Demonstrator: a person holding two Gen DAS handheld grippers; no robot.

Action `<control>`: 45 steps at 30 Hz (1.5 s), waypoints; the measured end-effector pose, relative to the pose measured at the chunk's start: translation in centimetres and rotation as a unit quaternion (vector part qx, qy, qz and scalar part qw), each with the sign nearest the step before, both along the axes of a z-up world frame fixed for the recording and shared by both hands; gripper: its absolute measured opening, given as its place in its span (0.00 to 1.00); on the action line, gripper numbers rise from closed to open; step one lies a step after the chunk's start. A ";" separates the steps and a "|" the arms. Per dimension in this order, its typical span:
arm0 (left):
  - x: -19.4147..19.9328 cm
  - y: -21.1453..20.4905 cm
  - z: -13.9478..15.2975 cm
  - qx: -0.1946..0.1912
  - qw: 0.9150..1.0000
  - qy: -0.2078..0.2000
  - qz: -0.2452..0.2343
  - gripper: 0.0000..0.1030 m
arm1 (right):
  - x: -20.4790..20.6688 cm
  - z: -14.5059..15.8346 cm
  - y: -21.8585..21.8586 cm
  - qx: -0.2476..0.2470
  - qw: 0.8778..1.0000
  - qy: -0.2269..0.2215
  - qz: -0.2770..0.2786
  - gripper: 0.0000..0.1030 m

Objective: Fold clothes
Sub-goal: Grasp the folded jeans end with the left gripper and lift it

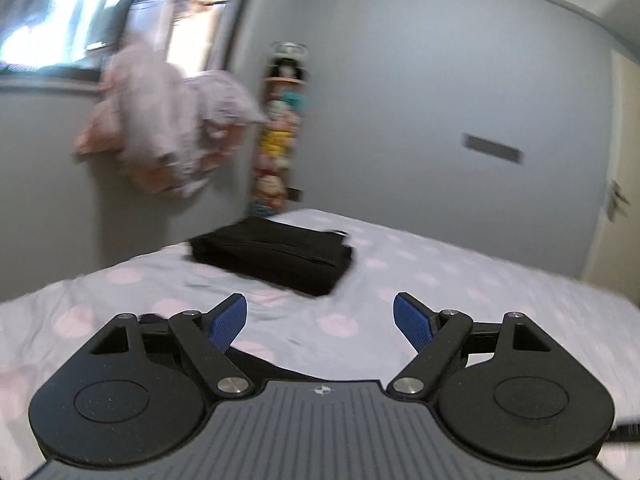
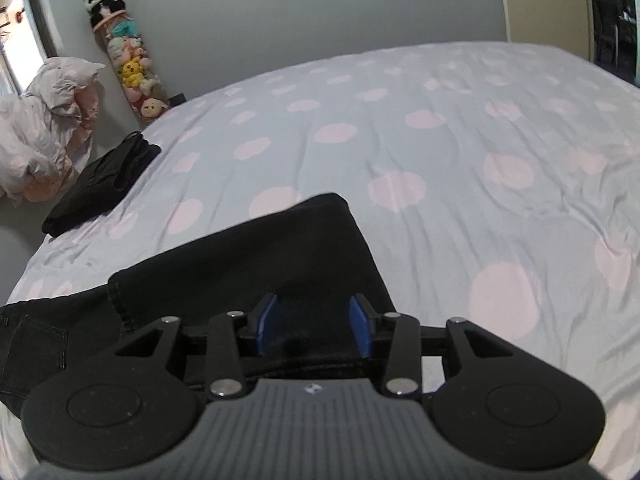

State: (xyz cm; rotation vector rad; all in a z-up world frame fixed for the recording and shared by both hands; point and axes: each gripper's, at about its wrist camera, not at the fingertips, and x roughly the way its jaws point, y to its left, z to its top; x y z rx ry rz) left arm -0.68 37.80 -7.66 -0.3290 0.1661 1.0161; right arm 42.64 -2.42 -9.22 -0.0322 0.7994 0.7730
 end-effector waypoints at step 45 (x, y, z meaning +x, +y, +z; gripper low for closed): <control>-9.1 12.5 -7.9 -0.329 0.904 -0.083 0.259 0.39 | -0.6 -1.3 2.3 -0.102 0.995 -0.008 0.023 0.43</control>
